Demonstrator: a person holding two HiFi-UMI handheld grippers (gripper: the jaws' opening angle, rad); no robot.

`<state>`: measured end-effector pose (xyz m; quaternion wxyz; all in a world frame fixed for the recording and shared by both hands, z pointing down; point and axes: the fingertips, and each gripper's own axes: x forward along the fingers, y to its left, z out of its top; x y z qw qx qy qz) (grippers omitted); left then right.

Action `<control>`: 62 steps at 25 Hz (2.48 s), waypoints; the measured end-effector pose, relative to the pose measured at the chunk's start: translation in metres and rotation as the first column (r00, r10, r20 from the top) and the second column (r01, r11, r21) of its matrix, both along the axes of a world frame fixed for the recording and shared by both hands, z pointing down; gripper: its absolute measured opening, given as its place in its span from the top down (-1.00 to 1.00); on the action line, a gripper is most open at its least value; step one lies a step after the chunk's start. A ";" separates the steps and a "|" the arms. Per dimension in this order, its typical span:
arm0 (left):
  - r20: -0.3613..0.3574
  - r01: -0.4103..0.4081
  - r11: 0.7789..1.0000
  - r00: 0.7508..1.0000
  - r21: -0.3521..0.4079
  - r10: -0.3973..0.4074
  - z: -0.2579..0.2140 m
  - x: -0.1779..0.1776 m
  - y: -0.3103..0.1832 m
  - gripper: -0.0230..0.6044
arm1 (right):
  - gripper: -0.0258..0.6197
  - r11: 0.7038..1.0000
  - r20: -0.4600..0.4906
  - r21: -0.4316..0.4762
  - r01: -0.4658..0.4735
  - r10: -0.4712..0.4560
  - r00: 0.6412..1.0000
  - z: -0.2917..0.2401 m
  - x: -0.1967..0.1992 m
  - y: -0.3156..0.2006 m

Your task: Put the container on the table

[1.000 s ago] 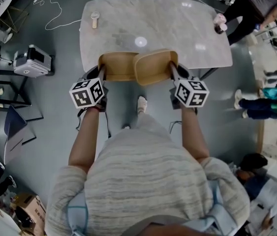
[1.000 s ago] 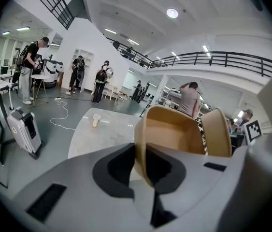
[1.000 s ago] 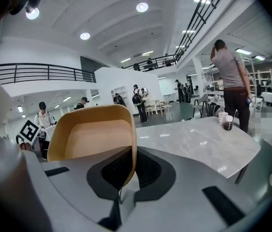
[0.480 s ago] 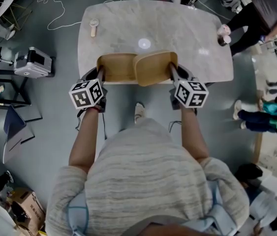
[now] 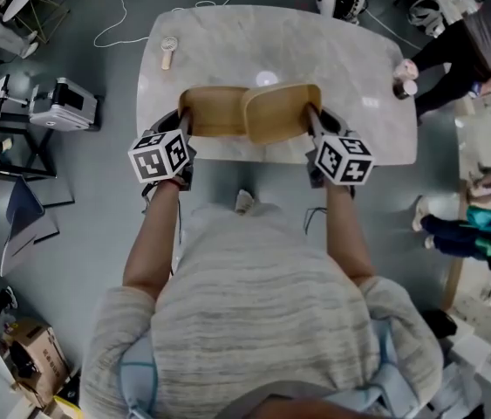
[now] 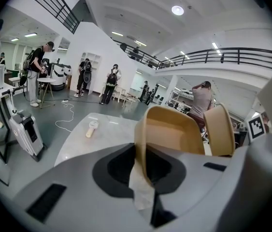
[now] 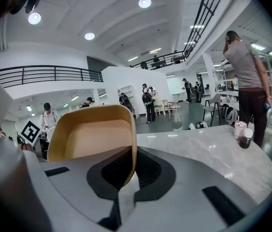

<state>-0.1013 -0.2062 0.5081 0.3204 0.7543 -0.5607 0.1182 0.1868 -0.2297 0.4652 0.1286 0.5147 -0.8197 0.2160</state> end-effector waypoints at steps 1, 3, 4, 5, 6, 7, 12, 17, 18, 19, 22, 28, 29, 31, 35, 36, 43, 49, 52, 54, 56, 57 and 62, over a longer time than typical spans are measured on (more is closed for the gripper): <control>0.002 0.001 1.000 1.000 -0.001 -0.001 0.000 0.000 -0.002 0.80 | 0.91 1.000 0.004 0.000 0.000 0.000 1.000 0.000 0.000 -0.003; 0.008 0.004 1.000 1.000 -0.005 -0.004 0.000 -0.002 -0.008 0.80 | 0.91 1.000 0.010 -0.001 -0.003 0.003 1.000 -0.001 0.000 -0.009; 0.010 0.004 1.000 1.000 -0.007 -0.004 0.001 -0.002 -0.010 0.80 | 0.91 1.000 0.010 -0.001 -0.005 0.005 1.000 0.000 0.001 -0.011; 0.012 0.004 1.000 1.000 -0.008 -0.004 0.002 -0.003 -0.014 0.80 | 0.91 1.000 0.009 -0.001 -0.010 0.010 1.000 0.001 0.002 -0.013; 0.013 0.003 1.000 1.000 -0.009 -0.002 0.003 -0.004 -0.017 0.80 | 0.91 1.000 0.010 -0.001 -0.016 0.016 1.000 0.001 0.003 -0.016; 0.013 0.001 1.000 1.000 -0.011 -0.001 0.005 -0.005 -0.022 0.80 | 0.91 1.000 0.012 -0.001 -0.024 0.024 1.000 0.001 0.004 -0.019; 0.016 -0.005 0.999 1.000 -0.044 0.006 0.014 -0.008 -0.036 0.80 | 0.91 0.999 0.011 -0.008 -0.040 0.040 0.999 0.000 0.003 -0.025; 0.015 -0.018 0.995 1.000 -0.102 0.019 0.036 -0.013 -0.048 0.80 | 0.91 0.998 0.013 -0.012 -0.059 0.059 0.998 0.000 -0.002 -0.034; 0.017 -0.018 0.993 1.000 -0.116 0.021 0.042 -0.013 -0.049 0.80 | 0.91 0.998 0.011 -0.015 -0.058 0.058 0.998 0.001 -0.003 -0.035; 0.016 -0.019 0.992 1.000 -0.129 0.022 0.048 -0.014 -0.050 0.80 | 0.91 0.998 0.010 -0.017 -0.058 0.058 0.998 0.003 -0.003 -0.036; 0.014 -0.027 0.986 0.999 -0.163 0.030 0.059 -0.014 -0.052 0.80 | 0.91 0.998 0.007 -0.021 -0.063 0.063 0.998 0.005 -0.005 -0.038; 0.023 -0.025 0.978 0.999 -0.206 0.030 0.083 -0.022 -0.060 0.80 | 0.91 0.997 -0.006 -0.029 -0.075 0.075 0.997 0.008 -0.005 -0.041; 0.021 -0.022 0.976 0.999 -0.214 0.028 0.088 -0.023 -0.061 0.80 | 0.91 0.997 -0.009 -0.031 -0.078 0.077 0.997 0.008 -0.005 -0.042; 0.018 -0.019 0.972 1.000 -0.235 0.023 0.097 -0.024 -0.062 0.80 | 0.91 0.996 -0.012 -0.034 -0.082 0.081 0.997 0.008 -0.005 -0.042; 0.003 -0.011 0.958 1.000 -0.285 0.012 0.118 -0.027 -0.063 0.80 | 0.91 0.996 -0.013 -0.036 -0.087 0.086 0.996 0.009 -0.007 -0.045; 0.001 -0.009 0.955 1.000 -0.297 0.009 0.124 -0.028 -0.063 0.80 | 0.91 0.995 -0.014 -0.037 -0.087 0.087 0.996 0.009 -0.008 -0.045; 0.023 -0.009 0.933 1.000 -0.359 0.018 0.155 -0.030 -0.061 0.80 | 0.91 0.994 -0.027 -0.052 -0.094 0.092 0.995 0.013 -0.009 -0.043; 0.027 -0.003 0.900 1.000 -0.436 0.016 0.185 -0.034 -0.055 0.80 | 0.91 0.994 -0.034 -0.062 -0.092 0.090 0.995 0.016 -0.014 -0.039; 0.013 0.002 0.878 1.000 -0.479 0.004 0.199 -0.033 -0.050 0.80 | 0.91 0.993 -0.037 -0.070 -0.092 0.089 0.995 0.017 -0.015 -0.037; 0.010 0.006 0.864 1.000 -0.503 -0.002 0.208 -0.033 -0.046 0.80 | 0.91 0.993 -0.041 -0.073 -0.090 0.087 0.995 0.018 -0.015 -0.036; 0.014 0.011 0.855 1.000 -0.519 -0.004 0.215 -0.034 -0.043 0.80 | 0.91 0.993 -0.044 -0.075 -0.089 0.086 0.995 0.020 -0.015 -0.035; 0.015 0.012 0.851 1.000 -0.525 -0.005 0.218 -0.035 -0.041 0.80 | 0.91 0.993 -0.045 -0.076 -0.090 0.086 0.995 0.020 -0.016 -0.035; 0.009 0.021 0.836 1.000 -0.548 -0.020 0.229 -0.036 -0.036 0.80 | 0.91 0.993 -0.052 -0.083 -0.088 0.083 0.995 0.022 -0.019 -0.035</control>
